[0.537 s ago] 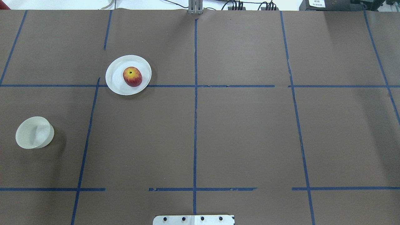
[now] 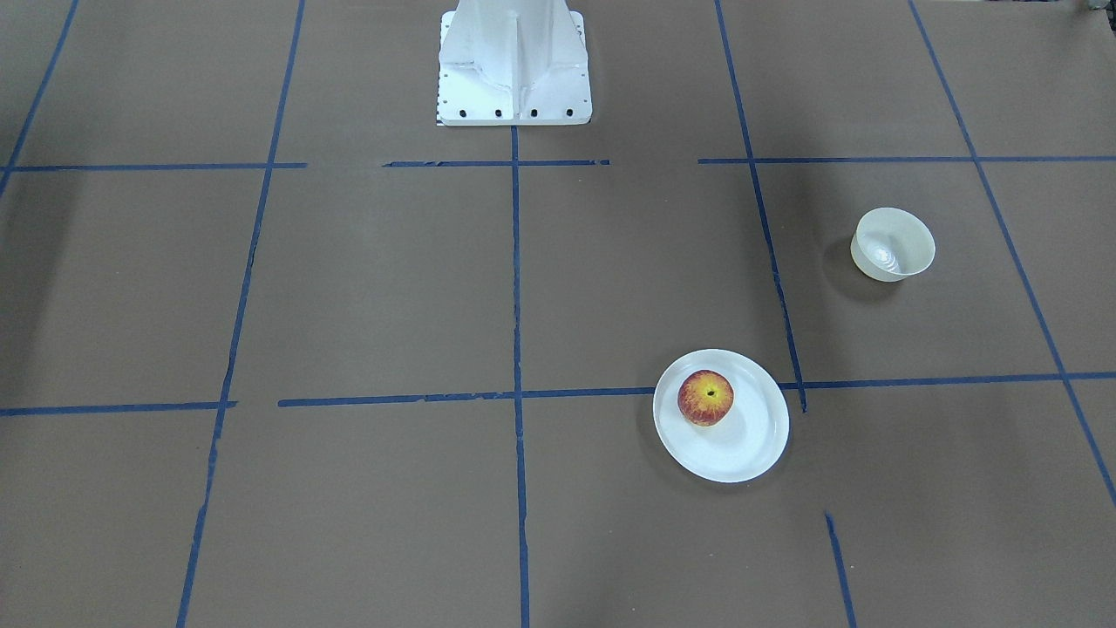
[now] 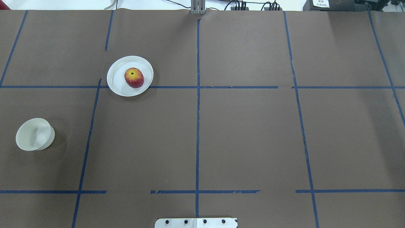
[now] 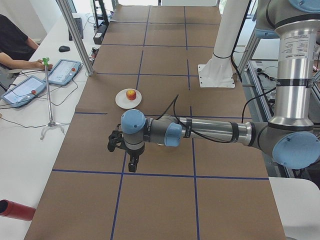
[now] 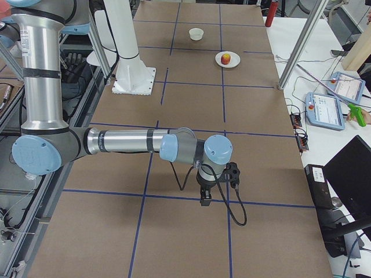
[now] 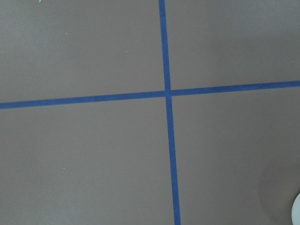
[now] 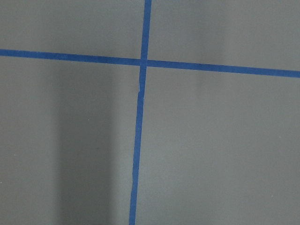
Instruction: Move apple from plate to bowl
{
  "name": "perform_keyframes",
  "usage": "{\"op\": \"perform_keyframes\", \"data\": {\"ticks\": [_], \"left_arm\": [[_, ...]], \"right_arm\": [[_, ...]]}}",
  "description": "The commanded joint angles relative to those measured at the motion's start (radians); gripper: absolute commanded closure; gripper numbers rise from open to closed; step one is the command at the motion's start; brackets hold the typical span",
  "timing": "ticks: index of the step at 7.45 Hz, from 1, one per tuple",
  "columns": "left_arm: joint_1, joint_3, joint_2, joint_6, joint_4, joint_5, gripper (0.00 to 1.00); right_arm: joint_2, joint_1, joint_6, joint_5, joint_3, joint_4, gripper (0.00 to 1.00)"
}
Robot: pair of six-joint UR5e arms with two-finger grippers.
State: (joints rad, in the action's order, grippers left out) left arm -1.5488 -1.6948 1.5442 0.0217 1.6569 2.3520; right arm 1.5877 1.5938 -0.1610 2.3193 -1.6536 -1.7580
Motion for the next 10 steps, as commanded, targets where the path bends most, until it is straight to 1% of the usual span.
{"op": "perform_keyframes", "data": {"ticks": [1, 2, 3, 4, 5, 6, 7, 8, 9, 10], "left_arm": [[0.048, -0.068, 0.037, 0.029, 0.001, -0.003, 0.00], [0.115, -0.084, 0.110, 0.181, 0.001, -0.003, 0.00], [0.219, -0.095, 0.187, 0.316, 0.000, -0.016, 0.00], [0.281, -0.082, 0.265, 0.396, -0.005, -0.055, 0.00], [0.367, -0.072, 0.331, 0.538, -0.006, -0.080, 0.00], [0.447, -0.051, 0.423, 0.643, -0.043, -0.126, 0.00], [0.494, 0.033, 0.532, 0.694, -0.080, -0.147, 0.00], [0.537, 0.149, 0.618, 0.751, -0.074, -0.151, 0.00], [0.558, 0.208, 0.654, 0.800, -0.051, -0.149, 0.00], [0.596, 0.254, 0.671, 0.866, 0.007, -0.151, 0.00]], "right_arm": [[0.000, 0.000, 0.000, 0.000, 0.000, 0.000, 0.00], [0.000, 0.000, 0.000, 0.000, 0.000, 0.000, 0.00], [0.000, 0.000, 0.000, 0.000, 0.000, 0.000, 0.00], [0.000, 0.000, 0.000, 0.000, 0.000, 0.000, 0.00], [0.000, 0.000, 0.000, 0.000, 0.000, 0.000, 0.00], [0.000, 0.000, 0.000, 0.000, 0.000, 0.000, 0.00], [0.000, 0.000, 0.000, 0.000, 0.000, 0.000, 0.00], [0.000, 0.000, 0.000, 0.000, 0.000, 0.000, 0.00], [0.000, 0.000, 0.000, 0.000, 0.000, 0.000, 0.00], [0.000, 0.000, 0.000, 0.000, 0.000, 0.000, 0.00]]}}
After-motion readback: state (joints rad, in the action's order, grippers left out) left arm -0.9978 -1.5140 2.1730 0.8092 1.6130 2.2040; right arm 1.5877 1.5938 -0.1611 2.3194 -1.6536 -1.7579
